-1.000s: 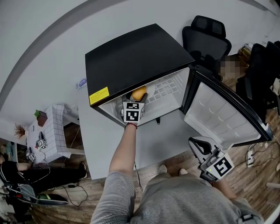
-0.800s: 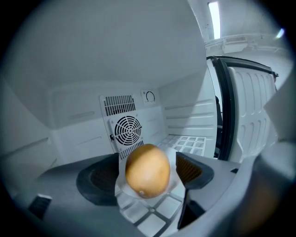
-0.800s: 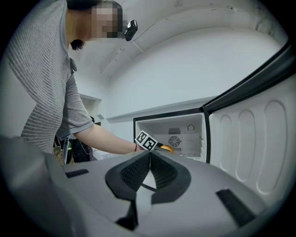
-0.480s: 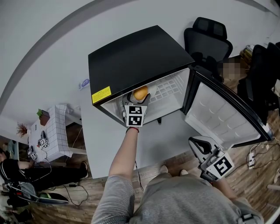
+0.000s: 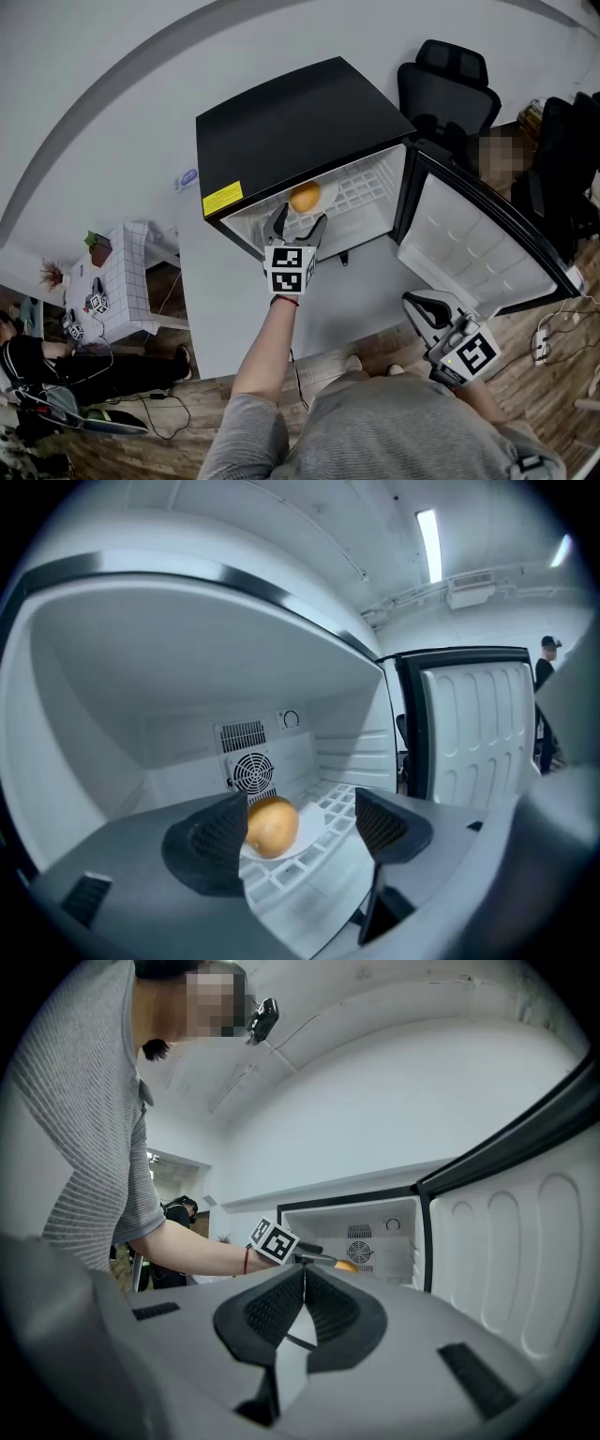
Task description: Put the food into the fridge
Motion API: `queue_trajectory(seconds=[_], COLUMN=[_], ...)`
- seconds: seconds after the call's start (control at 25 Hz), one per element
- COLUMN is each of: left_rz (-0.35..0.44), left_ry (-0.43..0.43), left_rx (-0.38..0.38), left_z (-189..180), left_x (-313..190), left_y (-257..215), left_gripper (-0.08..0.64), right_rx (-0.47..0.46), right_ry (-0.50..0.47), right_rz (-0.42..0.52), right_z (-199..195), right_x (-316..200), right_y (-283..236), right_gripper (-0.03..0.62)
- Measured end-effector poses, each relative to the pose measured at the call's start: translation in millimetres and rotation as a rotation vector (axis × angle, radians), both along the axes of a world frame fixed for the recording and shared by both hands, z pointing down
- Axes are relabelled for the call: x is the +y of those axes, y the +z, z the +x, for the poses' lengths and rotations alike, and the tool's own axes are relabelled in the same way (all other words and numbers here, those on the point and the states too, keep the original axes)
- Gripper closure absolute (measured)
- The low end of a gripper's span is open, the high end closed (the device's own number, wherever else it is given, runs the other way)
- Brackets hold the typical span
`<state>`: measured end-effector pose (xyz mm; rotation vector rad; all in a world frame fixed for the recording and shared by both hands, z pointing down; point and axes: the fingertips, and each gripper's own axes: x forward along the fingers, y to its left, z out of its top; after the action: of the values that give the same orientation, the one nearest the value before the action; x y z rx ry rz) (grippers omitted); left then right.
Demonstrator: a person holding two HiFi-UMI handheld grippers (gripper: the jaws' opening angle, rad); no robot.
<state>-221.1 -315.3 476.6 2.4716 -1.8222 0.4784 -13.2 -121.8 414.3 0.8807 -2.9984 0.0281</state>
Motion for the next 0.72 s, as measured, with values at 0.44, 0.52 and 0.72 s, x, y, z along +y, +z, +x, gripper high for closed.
queue_trajectory(seconds=[0.44,0.52,0.72], left_rz=[0.029,0.039,0.046], left_ry=[0.012,0.016,0.035], left_rx=[0.035,0.041,0.082], left_z=[18.3,22.2,33.3], left_x=[55.1,64.3,87.7], left_y=[-21.8,-25.9,-31.2], left_gripper=[0.401,0.469,0.549], right_rx=[-0.002,-0.003,-0.004], right_ry=[-0.023,-0.028,-0.043], right_rz=[0.012,0.014,0.018], right_z=[-1.3,-1.7,-1.4], right_x=[12.5,14.7,21.2], right_y=[-3.8,-4.1,-4.2], right_gripper=[0.580,0.580,0.580])
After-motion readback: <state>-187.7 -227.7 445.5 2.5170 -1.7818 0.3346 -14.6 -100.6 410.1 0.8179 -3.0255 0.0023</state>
